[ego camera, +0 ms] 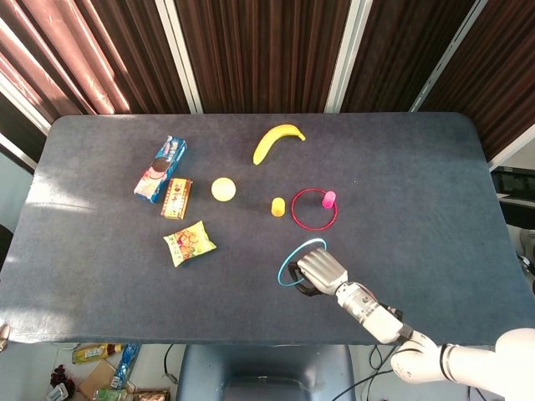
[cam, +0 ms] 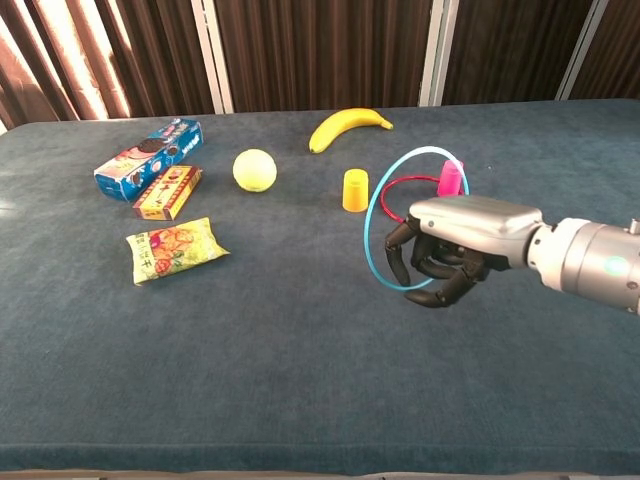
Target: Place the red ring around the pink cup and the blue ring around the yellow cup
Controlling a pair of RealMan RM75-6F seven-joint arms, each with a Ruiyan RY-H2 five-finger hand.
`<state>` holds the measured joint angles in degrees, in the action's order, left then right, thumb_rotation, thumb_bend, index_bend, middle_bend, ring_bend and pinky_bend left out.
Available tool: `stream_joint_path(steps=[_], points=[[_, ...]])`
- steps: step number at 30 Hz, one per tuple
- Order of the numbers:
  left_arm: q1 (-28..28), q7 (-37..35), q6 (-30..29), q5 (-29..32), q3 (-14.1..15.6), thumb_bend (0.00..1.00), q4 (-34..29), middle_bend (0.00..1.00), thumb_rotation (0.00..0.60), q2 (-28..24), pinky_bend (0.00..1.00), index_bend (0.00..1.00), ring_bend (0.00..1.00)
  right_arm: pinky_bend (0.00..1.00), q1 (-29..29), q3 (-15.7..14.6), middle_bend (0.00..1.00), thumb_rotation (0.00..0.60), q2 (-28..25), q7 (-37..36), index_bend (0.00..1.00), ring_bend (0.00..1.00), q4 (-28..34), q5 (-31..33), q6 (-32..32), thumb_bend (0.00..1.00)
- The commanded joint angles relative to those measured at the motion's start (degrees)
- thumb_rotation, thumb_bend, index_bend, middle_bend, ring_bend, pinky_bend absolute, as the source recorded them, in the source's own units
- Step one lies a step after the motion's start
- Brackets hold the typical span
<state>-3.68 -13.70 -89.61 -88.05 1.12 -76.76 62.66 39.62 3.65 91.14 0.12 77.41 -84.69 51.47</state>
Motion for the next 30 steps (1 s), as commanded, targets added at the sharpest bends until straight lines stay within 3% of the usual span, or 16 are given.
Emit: stream_joint_path(steps=[1, 6, 12, 23, 30], points=[[0.0, 0.1, -0.1, -0.1, 0.0, 0.42, -0.1, 0.0, 0.6, 0.0, 0.13, 0.02, 0.0, 1.0, 3.1, 4.3, 1.0, 0.6, 2.0, 1.6, 0.89, 1.0, -2.3, 5.5, -4.2, 0.52], [-0.2, -0.2, -0.6, -0.2, 0.1, 0.42, 0.0, 0.0, 0.6, -0.1, 0.13, 0.02, 0.0, 1.0, 8.4, 9.7, 1.0, 0.6, 4.9, 7.8, 0.89, 1.0, -6.3, 17.7, -12.3, 0.52], [-0.4, -1.1, -0.9, -0.6, 0.3, 0.42, 0.4, 0.0, 0.6, 0.0, 0.13, 0.02, 0.0, 1.0, 15.0, 12.1, 1.0, 0.6, 8.3, 18.4, 0.89, 1.0, -11.3, 31.0, -15.9, 0.52], [-0.2, -3.4, 0.0, -0.5, 0.6, 0.42, 1.9, 0.0, 0.6, 0.4, 0.13, 0.02, 0.0, 1.0, 28.5, 9.9, 1.0, 0.6, 9.5, 37.9, 0.91, 1.0, -11.8, 63.0, -15.4, 0.54], [-0.2, -4.6, 0.4, -0.1, 0.5, 0.42, 2.9, 0.0, 0.6, 0.7, 0.13, 0.02, 0.0, 1.0, 34.4, 8.0, 1.0, 0.6, 7.7, 43.2, 0.91, 1.0, -9.5, 78.8, -13.8, 0.54]])
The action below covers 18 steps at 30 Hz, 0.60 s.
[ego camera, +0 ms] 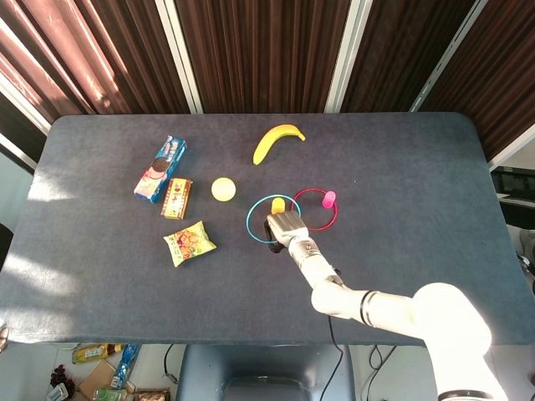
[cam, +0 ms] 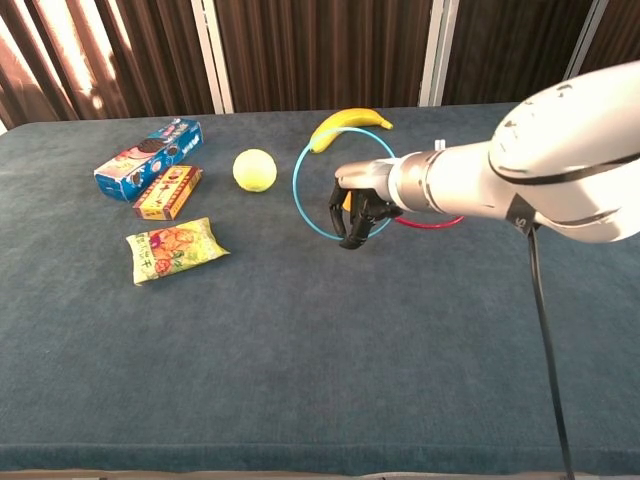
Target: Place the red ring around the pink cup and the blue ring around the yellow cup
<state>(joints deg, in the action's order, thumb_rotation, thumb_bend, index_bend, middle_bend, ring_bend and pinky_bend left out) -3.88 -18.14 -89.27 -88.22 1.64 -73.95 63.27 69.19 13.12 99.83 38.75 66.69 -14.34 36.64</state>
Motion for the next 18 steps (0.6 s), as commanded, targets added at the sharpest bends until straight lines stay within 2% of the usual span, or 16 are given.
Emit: stream_joint_path(steps=[1, 6, 9, 13, 18], points=[[0.0, -0.3, 0.1, 0.1, 0.0, 0.42, 0.2, 0.0, 0.6, 0.1, 0.13, 0.02, 0.0, 1.0, 5.5, -1.6, 1.0, 0.6, -1.2, 4.9, 0.9, 1.0, 1.1, 10.3, 1.1, 0.54], [0.0, -0.6, 0.1, 0.1, 0.0, 0.42, 0.6, 0.0, 0.6, 0.2, 0.13, 0.02, 0.0, 1.0, 7.5, -2.5, 1.0, 0.6, -1.3, 6.2, 0.9, 1.0, -1.0, 16.3, 0.5, 0.54], [0.0, -0.6, 0.2, 0.1, 0.0, 0.42, 0.6, 0.0, 0.6, 0.2, 0.13, 0.02, 0.0, 1.0, 8.0, -2.6, 1.0, 0.6, -1.1, 6.4, 0.9, 1.0, -1.8, 17.5, 0.3, 0.54], [0.0, -0.7, 0.6, 0.2, 0.1, 0.42, 0.6, 0.0, 0.6, 0.2, 0.13, 0.02, 0.0, 1.0, 9.1, -2.9, 1.0, 0.6, -0.6, 7.5, 0.89, 1.0, -5.2, 23.7, -0.8, 0.54], [0.1, -0.7, 0.6, 0.1, 0.2, 0.42, 0.5, 0.0, 0.6, 0.1, 0.13, 0.02, 0.0, 1.0, 10.3, -2.6, 1.0, 0.6, -1.2, 9.4, 0.89, 1.0, -6.5, 31.1, -2.0, 0.54]])
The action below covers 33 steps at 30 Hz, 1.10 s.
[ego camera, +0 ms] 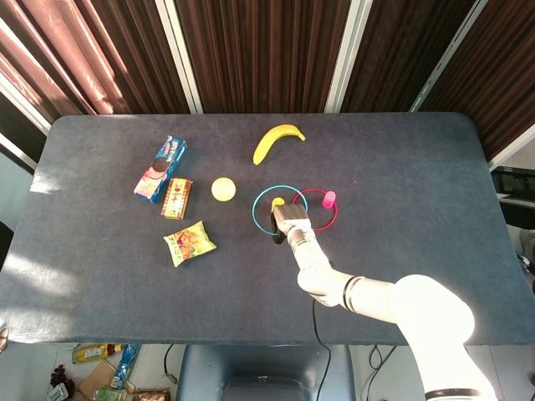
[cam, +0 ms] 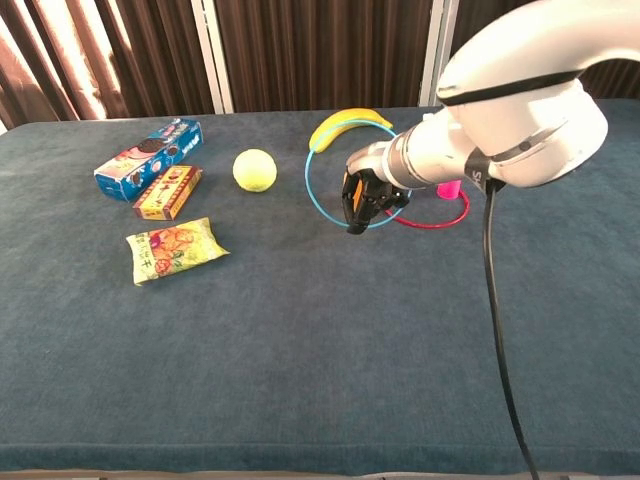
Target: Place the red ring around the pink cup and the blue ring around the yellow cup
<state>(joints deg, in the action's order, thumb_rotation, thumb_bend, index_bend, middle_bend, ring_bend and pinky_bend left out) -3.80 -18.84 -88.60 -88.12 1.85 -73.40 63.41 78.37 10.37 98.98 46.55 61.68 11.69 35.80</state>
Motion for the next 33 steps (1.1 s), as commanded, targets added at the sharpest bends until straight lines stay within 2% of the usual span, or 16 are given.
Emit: stream_joint_path(steps=[1, 7, 17, 26, 33], points=[[0.0, 0.0, -0.1, 0.0, 0.0, 0.42, 0.0, 0.0, 0.6, 0.0, 0.13, 0.02, 0.0, 1.0, 1.3, 0.3, 1.0, 0.6, -0.6, 1.8, 0.89, 1.0, -1.6, 6.2, -1.4, 0.54], [-0.1, -0.1, -0.2, -0.2, 0.1, 0.42, -0.1, 0.0, 0.6, -0.1, 0.13, 0.02, 0.0, 1.0, 1.8, 1.2, 1.0, 0.6, -2.2, 2.9, 0.88, 1.0, -1.0, 13.1, -2.4, 0.54], [-0.1, -0.2, -0.5, -0.3, 0.1, 0.42, -0.1, 0.0, 0.6, -0.2, 0.13, 0.02, 0.0, 1.0, 2.9, 1.7, 1.0, 0.6, -4.5, 9.7, 0.86, 1.0, -0.5, 28.3, -6.0, 0.54], [-0.2, -0.4, -0.5, -0.3, 0.1, 0.42, 0.1, 0.0, 0.6, -0.1, 0.13, 0.02, 0.0, 1.0, 2.0, 2.8, 1.0, 0.6, -4.3, 12.9, 0.84, 1.0, -2.4, 31.8, -7.1, 0.54], [-0.1, -0.3, -0.4, -0.3, 0.2, 0.42, 0.1, 0.0, 0.6, -0.1, 0.13, 0.02, 0.0, 1.0, 0.6, 3.7, 1.0, 0.6, -4.0, 14.4, 0.73, 1.0, -3.8, 33.2, -8.9, 0.54]])
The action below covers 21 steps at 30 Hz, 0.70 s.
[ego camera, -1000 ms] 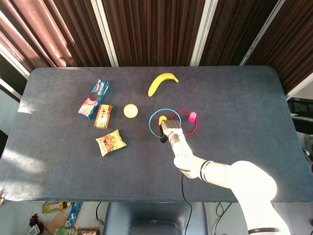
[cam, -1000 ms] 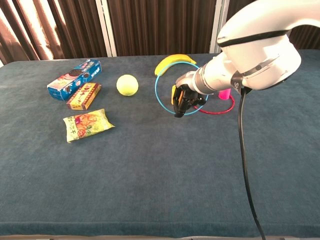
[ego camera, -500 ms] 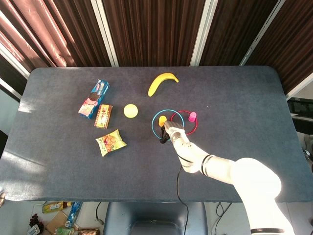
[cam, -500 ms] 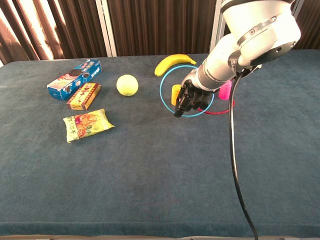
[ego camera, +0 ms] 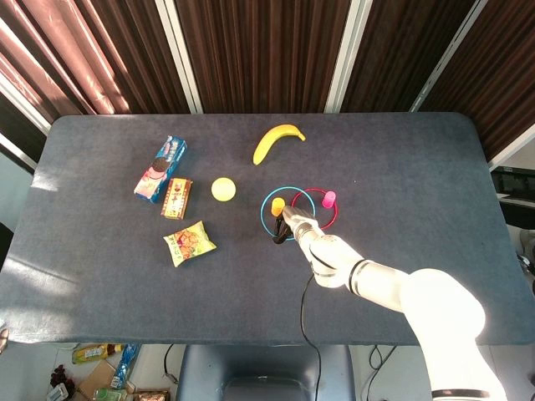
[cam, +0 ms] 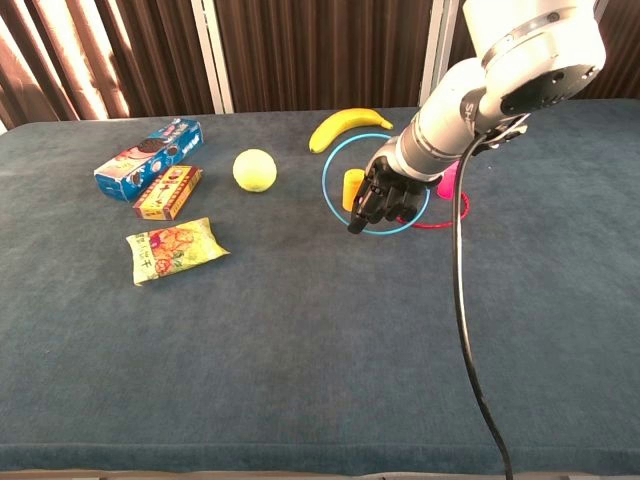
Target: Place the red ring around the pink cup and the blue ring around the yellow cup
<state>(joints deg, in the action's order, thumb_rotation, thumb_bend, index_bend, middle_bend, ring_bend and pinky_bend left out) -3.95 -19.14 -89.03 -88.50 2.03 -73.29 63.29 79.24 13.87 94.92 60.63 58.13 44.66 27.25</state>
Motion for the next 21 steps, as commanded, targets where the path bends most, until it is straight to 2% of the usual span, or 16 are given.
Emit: stream_joint_path(steps=[1, 7, 16, 21], points=[[0.0, 0.0, 0.1, 0.1, 0.0, 0.42, 0.0, 0.0, 0.6, 0.0, 0.13, 0.02, 0.0, 1.0, -0.4, 0.3, 1.0, 0.6, 0.1, 0.4, 0.72, 1.0, -0.4, 0.3, -0.5, 0.53], [0.0, -0.1, 0.1, 0.1, 0.1, 0.42, 0.1, 0.0, 0.6, 0.0, 0.13, 0.02, 0.0, 1.0, -1.0, 1.0, 1.0, 0.6, -0.4, 0.8, 0.64, 1.0, -0.1, 0.5, -1.3, 0.4], [-0.1, -0.1, -0.1, -0.1, 0.2, 0.42, 0.1, 0.0, 0.6, -0.1, 0.13, 0.02, 0.0, 1.0, -1.6, 1.4, 1.0, 0.6, -2.1, 0.1, 0.58, 1.0, 1.9, -0.6, -2.3, 0.34], [-0.1, -0.1, -0.3, -0.3, 0.1, 0.42, 0.2, 0.0, 0.6, -0.1, 0.13, 0.02, 0.0, 0.99, -3.4, 2.4, 1.0, 0.6, -7.3, -2.9, 0.54, 1.0, 8.9, -6.6, -7.5, 0.31]])
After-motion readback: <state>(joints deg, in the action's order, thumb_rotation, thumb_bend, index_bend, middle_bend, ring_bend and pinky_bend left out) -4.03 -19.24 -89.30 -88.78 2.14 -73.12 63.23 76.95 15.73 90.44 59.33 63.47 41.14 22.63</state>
